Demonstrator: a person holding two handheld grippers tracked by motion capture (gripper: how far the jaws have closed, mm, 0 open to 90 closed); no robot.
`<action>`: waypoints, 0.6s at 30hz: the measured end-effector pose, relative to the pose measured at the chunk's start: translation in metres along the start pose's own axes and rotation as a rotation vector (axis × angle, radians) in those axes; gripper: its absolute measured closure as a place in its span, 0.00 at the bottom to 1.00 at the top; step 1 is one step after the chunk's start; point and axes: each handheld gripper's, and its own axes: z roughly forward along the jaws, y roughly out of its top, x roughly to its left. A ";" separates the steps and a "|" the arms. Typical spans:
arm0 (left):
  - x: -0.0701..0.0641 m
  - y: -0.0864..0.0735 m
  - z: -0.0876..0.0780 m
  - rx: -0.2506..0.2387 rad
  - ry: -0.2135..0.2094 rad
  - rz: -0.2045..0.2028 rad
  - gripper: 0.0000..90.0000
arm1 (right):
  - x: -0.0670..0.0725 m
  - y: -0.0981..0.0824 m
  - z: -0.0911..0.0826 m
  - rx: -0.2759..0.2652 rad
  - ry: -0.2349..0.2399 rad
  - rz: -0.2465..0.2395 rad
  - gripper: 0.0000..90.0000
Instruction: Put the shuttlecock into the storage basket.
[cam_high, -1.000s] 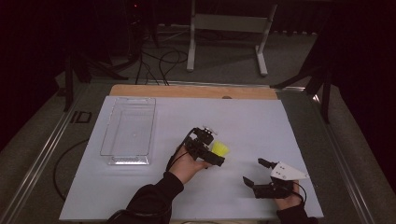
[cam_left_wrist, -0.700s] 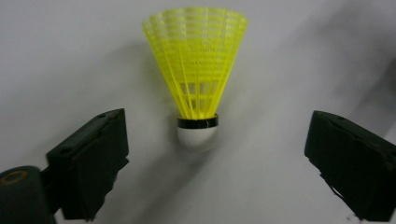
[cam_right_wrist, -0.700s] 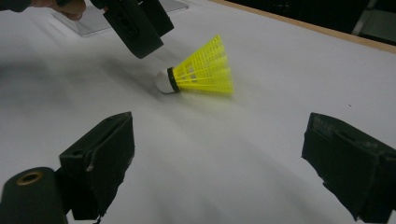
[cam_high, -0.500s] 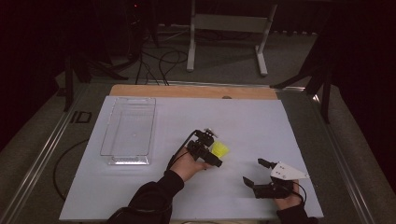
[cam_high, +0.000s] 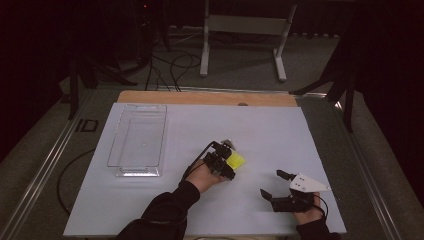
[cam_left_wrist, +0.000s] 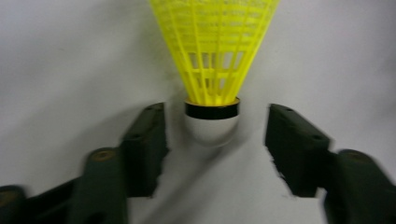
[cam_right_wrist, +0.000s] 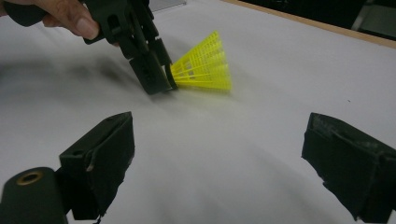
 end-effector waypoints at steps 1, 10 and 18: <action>-0.001 0.001 0.001 0.000 0.004 0.004 0.51 | 0.000 0.000 0.000 -0.001 0.000 -0.002 0.11; -0.002 0.004 0.001 0.016 0.045 -0.001 0.69 | 0.000 0.000 0.000 0.001 -0.004 -0.001 0.11; -0.004 0.004 0.001 0.022 0.054 0.036 0.72 | 0.000 0.000 0.000 0.004 0.000 -0.001 0.11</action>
